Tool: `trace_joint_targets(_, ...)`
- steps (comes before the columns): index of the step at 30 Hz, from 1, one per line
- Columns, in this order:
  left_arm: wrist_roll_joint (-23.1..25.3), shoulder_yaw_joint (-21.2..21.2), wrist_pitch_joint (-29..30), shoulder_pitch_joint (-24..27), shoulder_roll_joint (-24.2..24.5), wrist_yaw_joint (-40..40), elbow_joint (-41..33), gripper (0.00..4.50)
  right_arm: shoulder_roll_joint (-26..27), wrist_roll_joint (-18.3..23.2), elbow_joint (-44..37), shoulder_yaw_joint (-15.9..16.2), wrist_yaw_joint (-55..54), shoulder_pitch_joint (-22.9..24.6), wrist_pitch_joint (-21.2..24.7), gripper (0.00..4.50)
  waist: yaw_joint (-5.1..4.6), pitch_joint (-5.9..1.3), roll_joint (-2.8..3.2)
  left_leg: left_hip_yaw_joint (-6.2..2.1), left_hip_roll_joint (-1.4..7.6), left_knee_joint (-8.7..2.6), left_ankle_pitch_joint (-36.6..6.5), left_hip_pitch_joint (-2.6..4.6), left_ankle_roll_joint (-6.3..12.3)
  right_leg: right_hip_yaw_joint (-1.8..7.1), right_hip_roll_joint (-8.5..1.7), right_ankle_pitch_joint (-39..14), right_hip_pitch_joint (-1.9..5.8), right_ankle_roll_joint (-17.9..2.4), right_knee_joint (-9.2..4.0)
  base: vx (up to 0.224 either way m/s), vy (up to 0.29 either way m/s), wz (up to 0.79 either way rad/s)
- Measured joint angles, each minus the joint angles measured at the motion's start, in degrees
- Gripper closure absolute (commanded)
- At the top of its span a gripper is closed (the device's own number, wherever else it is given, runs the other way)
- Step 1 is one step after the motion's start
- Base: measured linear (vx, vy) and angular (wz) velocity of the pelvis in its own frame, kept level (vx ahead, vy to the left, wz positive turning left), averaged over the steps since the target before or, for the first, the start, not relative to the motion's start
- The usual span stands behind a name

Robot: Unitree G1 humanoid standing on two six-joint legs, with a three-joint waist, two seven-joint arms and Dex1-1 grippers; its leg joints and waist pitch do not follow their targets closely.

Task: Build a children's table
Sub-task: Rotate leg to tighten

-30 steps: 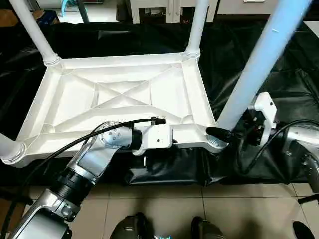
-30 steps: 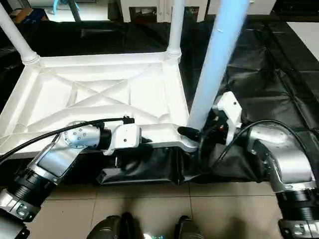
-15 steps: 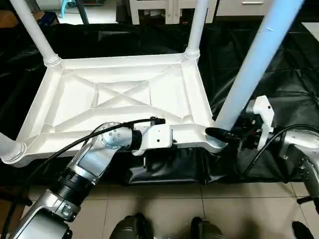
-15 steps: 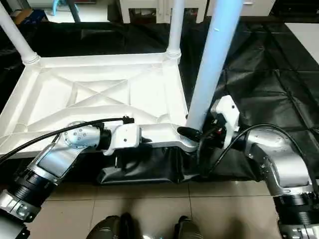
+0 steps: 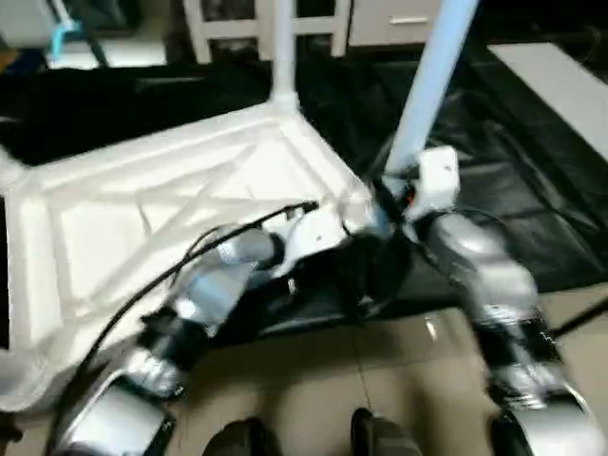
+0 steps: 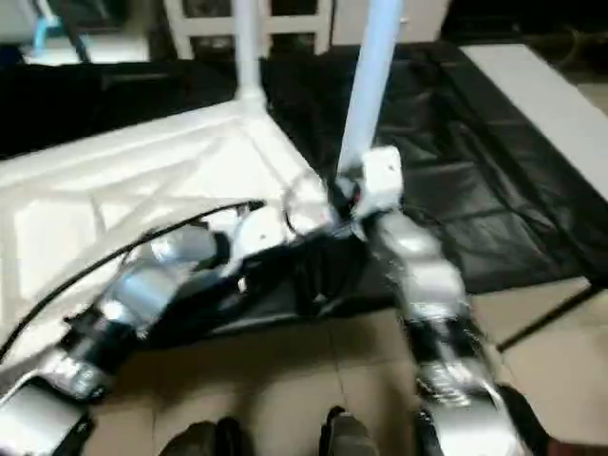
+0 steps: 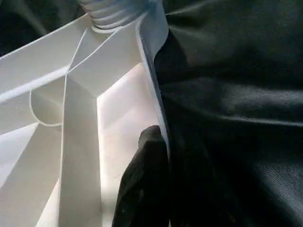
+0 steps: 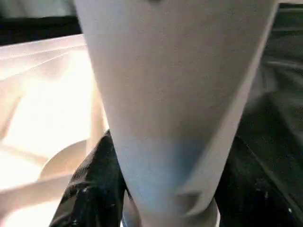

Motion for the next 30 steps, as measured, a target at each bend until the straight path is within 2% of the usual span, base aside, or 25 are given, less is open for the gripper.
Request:
trace_joint_targets(1,0.16,0.00,0.00,-0.52,-0.15,0.54,0.61,4.50,0.27,-0.46,1.19,0.00,-0.68,-0.74,-0.76,2.52,0.09,0.25,0.25,-0.18,0.03,-0.20,0.00,-0.01,0.00,-0.57,-0.07,0.00,0.10,0.00,-0.37,-0.087,0.016,-0.15)
trace_joint_targets(2,0.23,0.02,-0.04,-0.90,-0.14,0.86,1.13,4.50,0.43,-0.70,2.22,0.02,-0.72,-1.42,-1.33,2.52,0.16,0.38,0.34,-0.19,0.06,-0.54,-0.01,0.02,-0.01,-0.77,-0.08,0.00,0.16,0.00,-0.66,-0.082,-0.005,-0.04)
trace_joint_targets(4,0.42,0.25,-0.04,-1.53,0.01,0.90,1.72,4.50,0.54,-0.78,3.54,0.02,-0.52,-2.71,-1.74,2.52,0.23,0.66,0.31,-0.08,0.06,-1.20,-0.01,0.21,-0.01,-0.86,-0.08,-0.04,0.14,-0.07,-0.87,-0.072,-0.028,0.00)
trace_joint_targets(6,0.39,0.34,-0.42,-1.36,0.30,0.90,1.71,4.50,0.30,-0.92,3.57,0.01,1.14,-2.64,-1.96,2.52,0.42,0.93,0.17,0.34,0.09,-2.13,-0.01,0.75,-0.02,-0.93,-0.12,-0.05,0.20,-0.08,-1.18,-0.016,-0.027,0.01)
trace_joint_targets(7,0.30,0.33,-0.64,-1.21,0.38,0.88,1.69,4.50,-0.20,-0.98,2.90,0.02,2.62,-2.19,-2.07,1.98,0.62,1.06,0.20,0.31,0.20,-2.48,-0.17,0.82,-0.25,-1.22,-0.16,-0.05,0.27,-0.08,-1.70,-0.031,-0.054,0.02)
trace_joint_targets(9,0.10,0.31,-1.79,-0.41,0.55,0.81,1.21,4.50,-1.97,-0.73,0.95,0.19,5.55,-0.46,-2.75,1.85,1.25,1.45,0.58,0.00,0.68,-2.70,-0.32,0.85,-0.48,-3.07,-0.53,-0.04,0.80,-0.07,-2.70,0.000,0.000,0.00)
trace_joint_targets(10,-0.31,0.22,-2.82,0.27,0.66,0.38,0.61,4.50,-3.19,-0.53,0.17,0.28,7.15,0.46,-3.05,1.83,1.55,1.75,1.13,-0.25,1.19,-2.80,-0.32,0.86,-0.49,-4.35,-0.60,-0.05,1.37,-0.07,-3.39,0.000,0.000,0.00)
trace_joint_targets(11,-0.52,-0.22,-4.00,0.38,0.91,-0.53,0.26,4.50,-4.49,-0.37,-1.59,0.33,8.51,1.68,-3.00,1.77,1.90,2.08,1.57,-0.40,1.32,-3.03,-0.32,0.82,-0.52,-4.99,-0.58,-0.37,1.64,-0.11,-2.89,0.000,0.000,0.00)
trace_joint_targets(12,-0.70,-0.72,-5.00,0.33,1.05,-0.88,0.22,4.50,-5.76,0.07,-3.67,0.26,9.95,3.38,-3.10,1.64,3.11,2.35,1.57,0.45,1.39,-3.36,-0.28,0.70,-0.58,-4.23,-0.64,-2.31,1.38,-1.39,1.20,-0.067,-0.067,0.24)
trace_joint_targets(13,-0.91,-1.24,-6.67,0.35,1.55,-1.23,0.14,4.50,-7.36,1.11,-7.02,0.21,12.03,5.79,-2.97,1.42,4.51,1.98,0.46,2.84,1.35,-3.56,-0.20,1.16,-0.70,-1.87,-0.62,-4.18,1.81,-2.41,6.07,-0.067,-0.067,0.24)
trace_joint_targets(14,-1.27,-1.12,-8.55,0.50,2.40,-1.75,-0.20,4.50,-8.86,1.89,-9.55,0.37,14.02,6.84,-2.41,1.42,5.15,1.99,-0.31,3.97,1.22,-3.77,-0.32,1.06,-1.20,0.25,-0.34,-3.41,1.05,0.95,6.64,0.043,-0.153,0.27)
trace_joint_targets(15,-1.58,-1.03,-9.87,0.74,3.26,-2.48,-0.31,4.50,-9.38,2.28,-10.93,0.51,15.43,7.62,-2.20,1.37,5.90,1.98,-0.11,2.64,0.61,-2.85,-1.07,0.75,-1.24,0.61,-0.37,-3.35,0.90,0.98,6.48,0.126,-0.138,0.01)
trace_joint_targets(16,-1.97,-1.05,-10.59,0.76,3.41,-3.35,-0.34,4.50,-10.64,2.99,-12.80,0.49,16.76,8.65,-1.56,1.30,6.94,1.72,0.68,-1.18,-0.28,-1.61,-1.06,0.99,-0.65,0.61,0.30,-3.31,0.91,0.93,6.12,0.126,-0.138,0.01)
trace_joint_targets(17,-2.37,-1.15,-11.04,0.67,3.30,-3.78,-0.43,4.50,-11.66,3.29,-13.96,0.31,17.57,9.30,-1.23,1.19,7.15,1.47,1.17,-2.02,-0.23,-1.63,0.01,1.41,-2.13,0.31,0.64,-3.16,0.75,0.83,5.92,0.072,-0.066,0.03)
trace_joint_targets(18,-2.66,-1.19,-11.55,0.63,3.21,-3.90,-0.95,4.50,-12.82,3.62,-15.23,-0.03,18.53,9.92,-1.06,1.19,7.00,1.32,1.40,-1.73,0.33,-1.96,1.41,1.34,-2.85,0.56,1.30,-2.42,0.43,0.47,5.55,0.016,-0.028,0.20)
trace_joint_targets(19,-2.76,-1.21,-11.89,0.60,3.13,-4.08,-1.34,4.50,-13.44,3.82,-16.16,-0.59,19.20,10.37,-0.79,0.98,6.55,1.28,1.42,-1.11,0.89,-1.75,1.81,0.82,-2.76,0.84,1.64,-1.95,0.06,-0.01,5.41,0.016,-0.028,0.20)
trace_joint_targets(21,-3.12,-1.25,-12.61,0.57,3.55,-4.89,-2.03,4.50,-15.58,4.46,-19.02,-1.03,20.84,11.78,0.26,0.89,6.52,1.17,1.64,-1.00,1.10,-1.42,1.65,-0.07,-2.51,0.89,1.84,-1.75,-0.34,-0.24,5.01,0.000,0.000,0.00)
trace_joint_targets(22,-3.27,-1.34,-13.01,0.51,3.64,-5.52,-2.16,4.50,-16.87,5.22,-20.45,-1.46,22.09,12.74,1.14,0.81,6.54,1.13,1.71,-0.94,1.11,-1.34,1.54,-0.28,-2.33,0.90,1.84,-1.71,-0.34,-0.24,4.81,0.000,0.000,0.00)
trace_joint_targets(26,-5.00,-1.47,-15.26,1.51,5.15,-8.81,-3.50,4.50,-22.31,8.63,-26.02,-2.20,29.03,17.21,2.80,0.43,6.41,1.10,1.82,-0.68,1.08,-1.29,1.24,-0.42,-1.89,0.93,1.70,-1.65,-0.15,-0.32,4.19,0.000,0.000,0.00)
trace_joint_targets(28,-5.49,-1.47,-15.93,2.25,5.64,-10.21,-4.41,4.50,-24.53,8.75,-27.69,-2.36,32.01,18.80,2.37,0.22,6.26,1.09,1.84,-0.47,1.04,-1.29,1.16,-0.44,-1.75,0.93,1.54,-1.59,-0.15,-0.34,4.05,0.000,0.000,0.00)
trace_joint_targets(30,-5.71,-1.57,-16.40,2.98,6.09,-11.04,-5.42,4.50,-25.65,8.82,-28.85,-2.40,33.63,19.80,2.16,0.22,6.12,1.08,1.85,-0.31,1.04,-1.27,1.11,-0.43,-1.67,0.95,1.46,-1.59,-0.15,-0.33,4.01,0.000,0.000,0.00)
